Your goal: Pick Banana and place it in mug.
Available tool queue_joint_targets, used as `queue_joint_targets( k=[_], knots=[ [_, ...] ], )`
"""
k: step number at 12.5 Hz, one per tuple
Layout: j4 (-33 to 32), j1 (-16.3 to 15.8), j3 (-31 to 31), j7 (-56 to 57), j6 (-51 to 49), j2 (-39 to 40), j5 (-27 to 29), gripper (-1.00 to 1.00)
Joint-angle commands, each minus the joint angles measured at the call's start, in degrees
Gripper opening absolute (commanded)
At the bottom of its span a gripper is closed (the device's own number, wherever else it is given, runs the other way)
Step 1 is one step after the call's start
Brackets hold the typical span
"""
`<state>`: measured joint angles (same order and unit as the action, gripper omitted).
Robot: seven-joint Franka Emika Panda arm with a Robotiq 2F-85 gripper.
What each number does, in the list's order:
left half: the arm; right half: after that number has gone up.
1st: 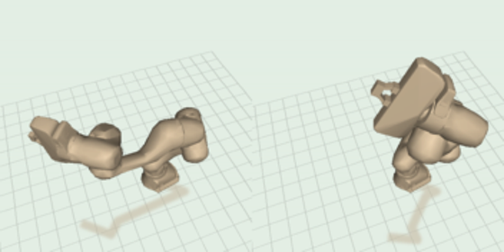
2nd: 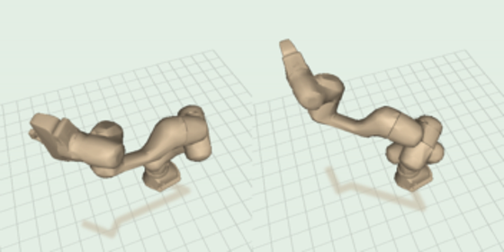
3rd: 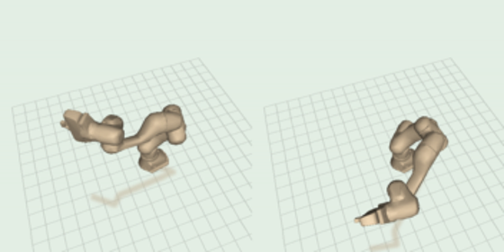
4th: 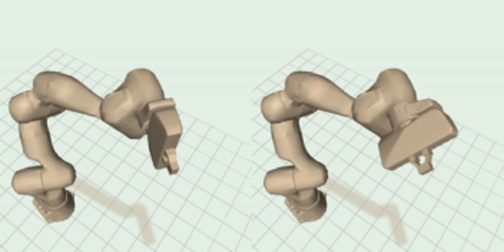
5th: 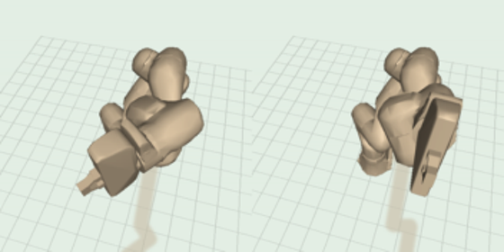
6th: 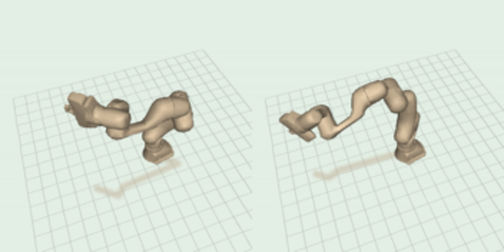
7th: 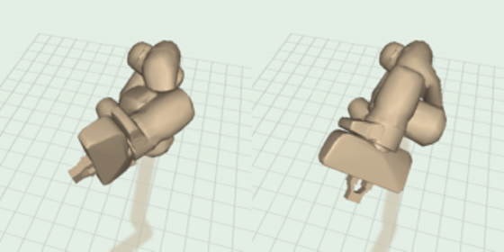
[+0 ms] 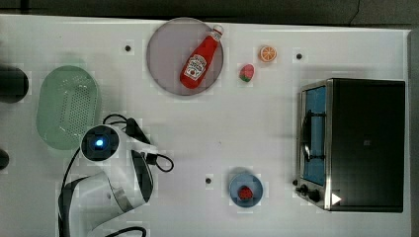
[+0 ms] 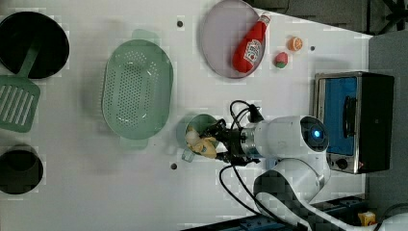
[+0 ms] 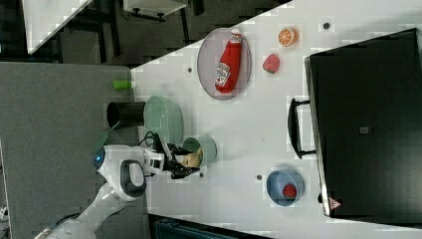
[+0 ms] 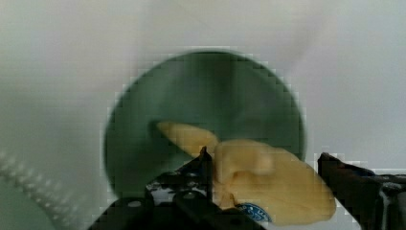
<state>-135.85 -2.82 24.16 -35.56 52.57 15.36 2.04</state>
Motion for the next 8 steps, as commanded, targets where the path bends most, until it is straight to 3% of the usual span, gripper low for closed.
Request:
queue_joint_targets(
  k=[1, 4, 8],
  knots=[
    [2.19, -0.14, 0.28, -2.69, 0.05, -7.69, -0.08, 1.00],
    [3.67, 0.52, -1.06, -2.69, -6.28, -14.69, 0.01, 1.00],
    [10.17, 1.25, -7.09, 2.64, -24.89, -24.41, 0.06, 1.00]
  ],
)
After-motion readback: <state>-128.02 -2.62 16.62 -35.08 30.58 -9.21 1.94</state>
